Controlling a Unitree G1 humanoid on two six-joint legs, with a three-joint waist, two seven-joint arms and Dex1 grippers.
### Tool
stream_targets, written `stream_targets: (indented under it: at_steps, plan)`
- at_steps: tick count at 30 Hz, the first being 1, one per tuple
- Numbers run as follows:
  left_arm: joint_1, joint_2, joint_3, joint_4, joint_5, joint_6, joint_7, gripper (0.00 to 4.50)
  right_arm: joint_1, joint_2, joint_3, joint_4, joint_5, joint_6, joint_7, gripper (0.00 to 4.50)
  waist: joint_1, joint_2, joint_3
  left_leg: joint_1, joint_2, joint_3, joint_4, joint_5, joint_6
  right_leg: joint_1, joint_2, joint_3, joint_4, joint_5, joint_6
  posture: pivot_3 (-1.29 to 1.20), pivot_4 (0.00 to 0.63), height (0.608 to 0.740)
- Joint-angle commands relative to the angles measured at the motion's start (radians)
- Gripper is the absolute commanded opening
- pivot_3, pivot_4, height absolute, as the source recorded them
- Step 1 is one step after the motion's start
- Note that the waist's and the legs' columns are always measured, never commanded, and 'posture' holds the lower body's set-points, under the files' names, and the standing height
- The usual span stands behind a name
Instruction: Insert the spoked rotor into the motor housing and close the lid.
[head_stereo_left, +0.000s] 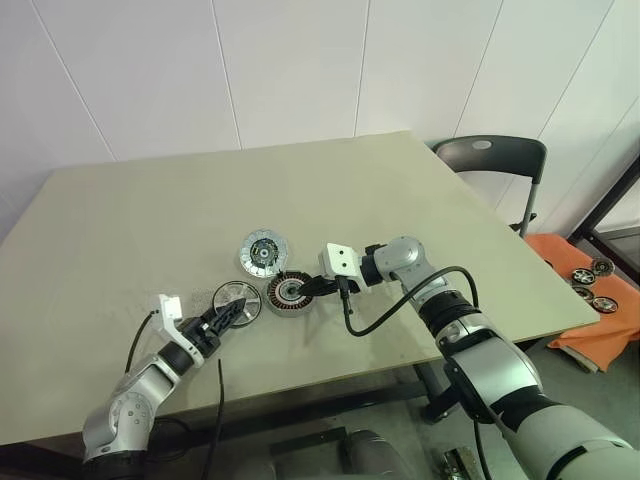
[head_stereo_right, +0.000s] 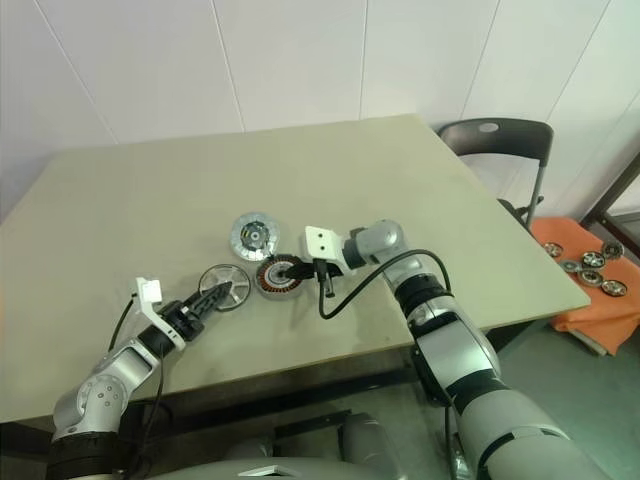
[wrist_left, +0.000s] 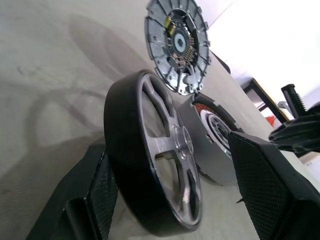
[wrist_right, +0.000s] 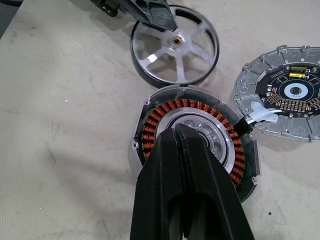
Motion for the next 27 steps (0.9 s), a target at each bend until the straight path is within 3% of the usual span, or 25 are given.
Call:
stream_targets:
  at_steps: [1, 9, 12, 16, 27]
  plan:
    - [-0.037, 0.001, 0.041, 0.009, -0.013, -0.02, 0.019, 3.49, -0.022, -0.001, -0.006, -0.019, 0.002, 0.0, -0.007, 0.0, 0.0, 0.0, 0.0, 0.0, 0.0, 0.0, 0.0, 0.0, 0.0, 0.0, 0.0, 0.0, 0.0, 0.0, 0.0, 0.0, 0.0, 0.74]
    - [-0.036, -0.006, 0.042, 0.013, -0.031, 0.012, 0.02, 3.49, -0.024, -0.002, -0.005, -0.025, 0.001, 0.006, -0.008, 0.0, 0.0, 0.0, 0.0, 0.0, 0.0, 0.0, 0.0, 0.0, 0.0, 0.0, 0.0, 0.0, 0.0, 0.0, 0.0, 0.0, 0.0, 0.74]
    - [-0.029, -0.008, 0.036, 0.001, -0.04, 0.028, 0.008, 2.88, -0.025, -0.002, -0.004, -0.027, 0.0, 0.007, -0.008, 0.0, 0.0, 0.0, 0.0, 0.0, 0.0, 0.0, 0.0, 0.0, 0.0, 0.0, 0.0, 0.0, 0.0, 0.0, 0.0, 0.0, 0.0, 0.74]
    - [-0.028, -0.008, 0.039, -0.001, -0.036, 0.031, 0.022, 1.57, -0.024, -0.001, -0.003, -0.029, 0.001, 0.01, -0.008, 0.0, 0.0, 0.0, 0.0, 0.0, 0.0, 0.0, 0.0, 0.0, 0.0, 0.0, 0.0, 0.0, 0.0, 0.0, 0.0, 0.0, 0.0, 0.74]
    - [-0.042, 0.001, 0.059, 0.015, -0.045, 0.032, 0.043, 1.57, -0.021, -0.001, -0.002, -0.031, 0.0, 0.012, -0.011, 0.0, 0.0, 0.0, 0.0, 0.0, 0.0, 0.0, 0.0, 0.0, 0.0, 0.0, 0.0, 0.0, 0.0, 0.0, 0.0, 0.0, 0.0, 0.74]
